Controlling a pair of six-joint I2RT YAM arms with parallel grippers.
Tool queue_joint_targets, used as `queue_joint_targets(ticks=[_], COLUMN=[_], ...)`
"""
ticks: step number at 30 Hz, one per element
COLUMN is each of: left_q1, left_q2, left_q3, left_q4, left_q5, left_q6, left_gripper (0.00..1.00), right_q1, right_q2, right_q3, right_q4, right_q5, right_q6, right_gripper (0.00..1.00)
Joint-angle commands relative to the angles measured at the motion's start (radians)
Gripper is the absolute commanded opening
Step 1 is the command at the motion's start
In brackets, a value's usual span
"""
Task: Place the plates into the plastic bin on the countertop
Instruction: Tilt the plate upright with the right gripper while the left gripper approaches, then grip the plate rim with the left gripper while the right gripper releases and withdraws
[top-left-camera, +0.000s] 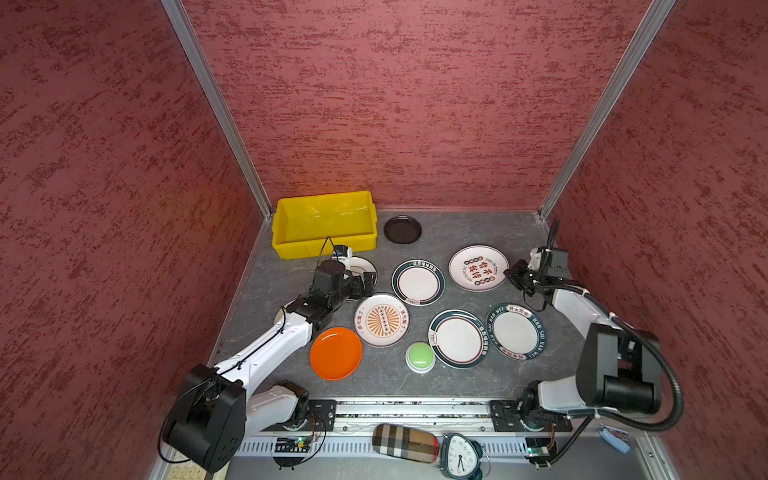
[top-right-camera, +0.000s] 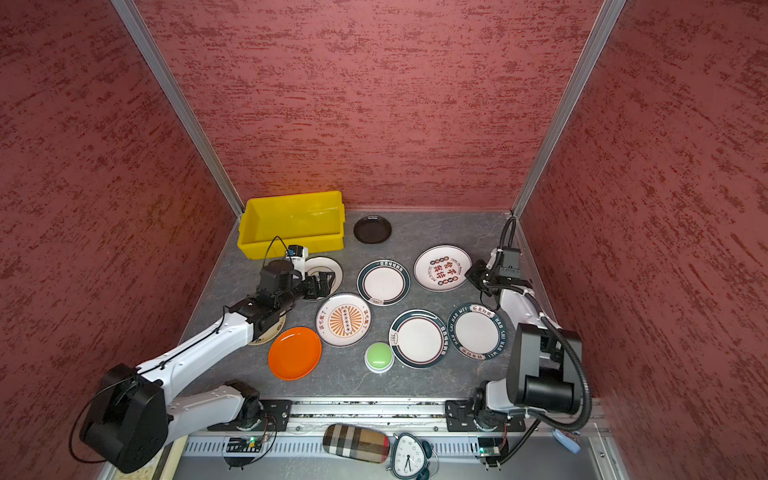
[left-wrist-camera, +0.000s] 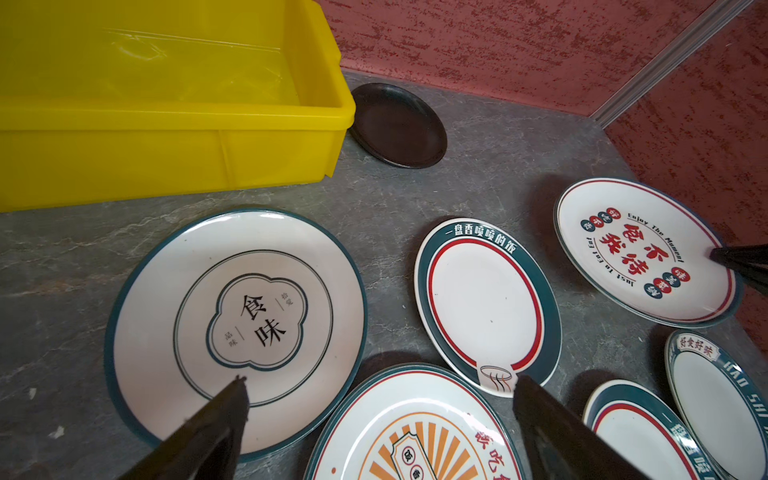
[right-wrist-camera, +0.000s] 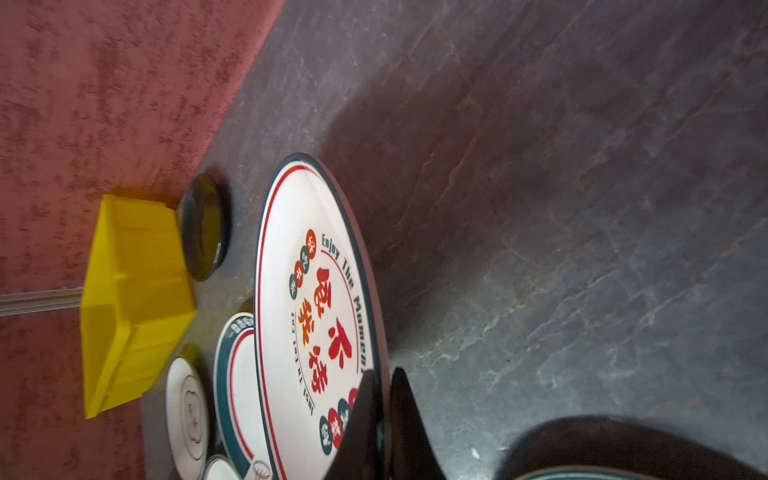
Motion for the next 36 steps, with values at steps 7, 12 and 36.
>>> queue_joint_targets(ticks=[7, 12, 36], left_q1=[-0.061, -0.104, -0.166], left_q2=[-0.017, 0.024, 0.296], left_q3=[-0.007, -0.002, 0.148], left_q4=[0.168, 0.257, 0.325], left_q5=[0.151, 0.202, 0.270], left_q6=[-0.178, -0.306, -0.386], left_gripper=[0.99, 0.99, 0.77], right_q1=[0.012, 0.100, 0.344], right_q2=[-0.210, -0.241, -0.189], right_q3=[-0.142, -0.163, -0.182], right_q4=[0.218, 0.260, 0.399], right_q5=[-0.178, -0.196, -0.152], right_q6=[0.197, 0.228, 0.289], right_gripper=[0.00, 0.00, 0.00])
